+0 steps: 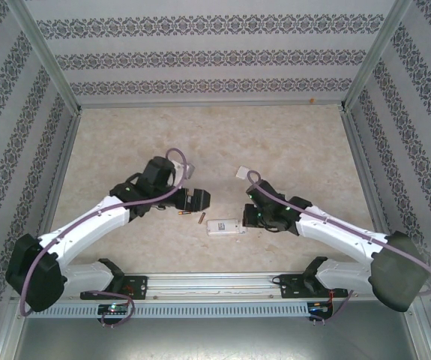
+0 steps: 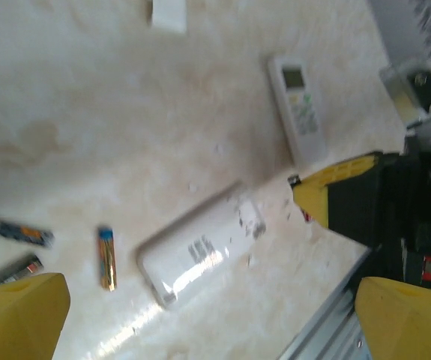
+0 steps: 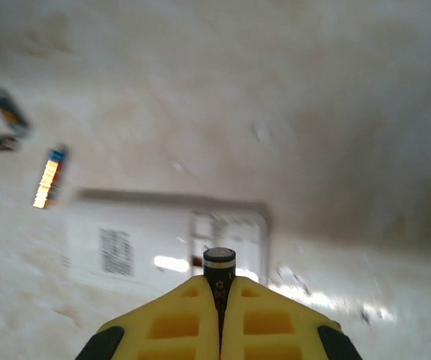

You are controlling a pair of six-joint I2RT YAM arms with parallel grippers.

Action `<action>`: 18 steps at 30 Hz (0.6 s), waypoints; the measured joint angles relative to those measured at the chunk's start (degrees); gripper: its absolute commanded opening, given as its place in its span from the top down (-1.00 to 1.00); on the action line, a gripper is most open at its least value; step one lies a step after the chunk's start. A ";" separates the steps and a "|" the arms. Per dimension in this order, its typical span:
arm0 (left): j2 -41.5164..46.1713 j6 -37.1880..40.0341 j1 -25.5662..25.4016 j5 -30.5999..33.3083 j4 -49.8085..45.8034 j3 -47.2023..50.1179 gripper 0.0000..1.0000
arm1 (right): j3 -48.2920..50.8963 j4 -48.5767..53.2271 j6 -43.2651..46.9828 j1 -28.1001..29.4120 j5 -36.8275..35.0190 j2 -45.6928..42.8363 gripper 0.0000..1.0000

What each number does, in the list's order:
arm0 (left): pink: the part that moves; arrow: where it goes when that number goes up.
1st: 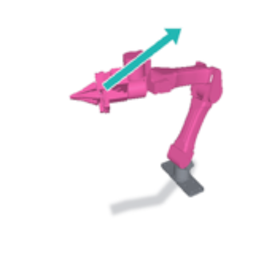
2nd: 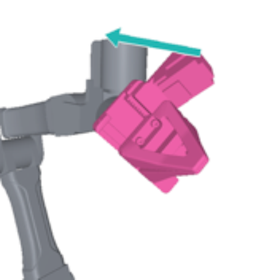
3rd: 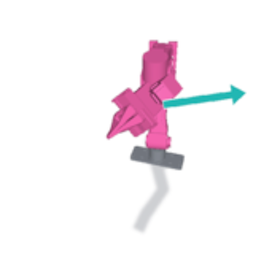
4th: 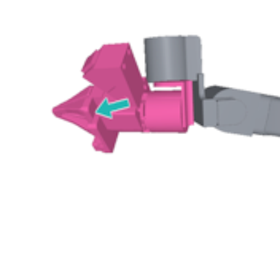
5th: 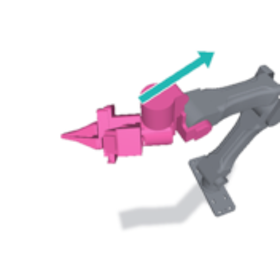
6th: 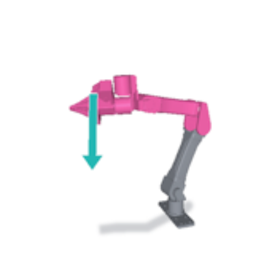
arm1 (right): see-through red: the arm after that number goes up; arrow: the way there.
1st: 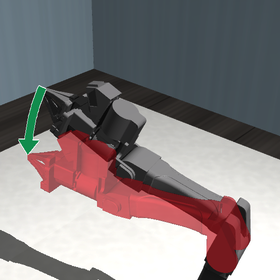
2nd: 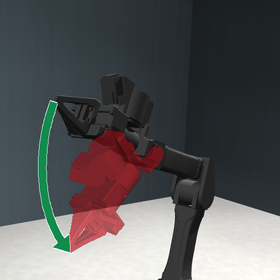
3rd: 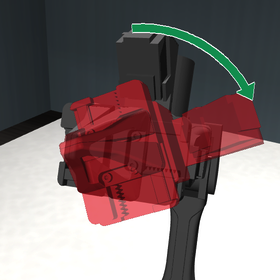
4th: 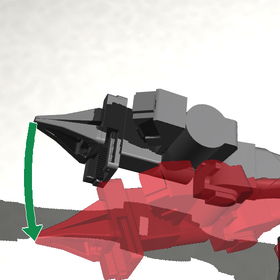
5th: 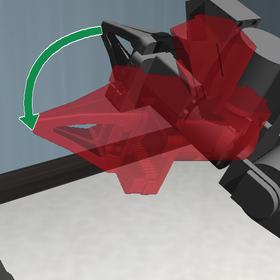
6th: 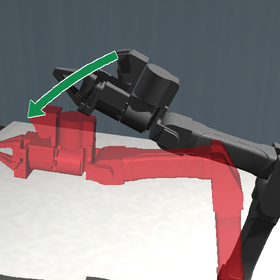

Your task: Load the batteries into the remote control

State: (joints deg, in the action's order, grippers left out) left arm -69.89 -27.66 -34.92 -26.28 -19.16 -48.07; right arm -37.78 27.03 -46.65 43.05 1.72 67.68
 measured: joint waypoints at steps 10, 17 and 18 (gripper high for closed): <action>-1.38 -3.63 -2.64 1.31 3.63 2.43 -1.00 | -0.55 -1.86 -3.61 1.86 1.07 10.21 0.92; -1.40 -4.35 -2.64 2.16 4.28 2.43 -1.00 | -1.73 -3.72 -4.07 2.12 1.79 12.61 0.87; -1.44 -4.35 -2.64 2.19 4.42 2.43 -1.00 | -1.81 -3.74 -4.04 2.12 1.86 12.72 0.86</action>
State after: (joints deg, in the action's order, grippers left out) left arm -71.33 -32.01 -37.56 -24.10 -14.74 -45.65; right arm -39.59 23.29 -50.70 45.17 3.57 80.40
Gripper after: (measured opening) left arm 0.998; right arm 0.065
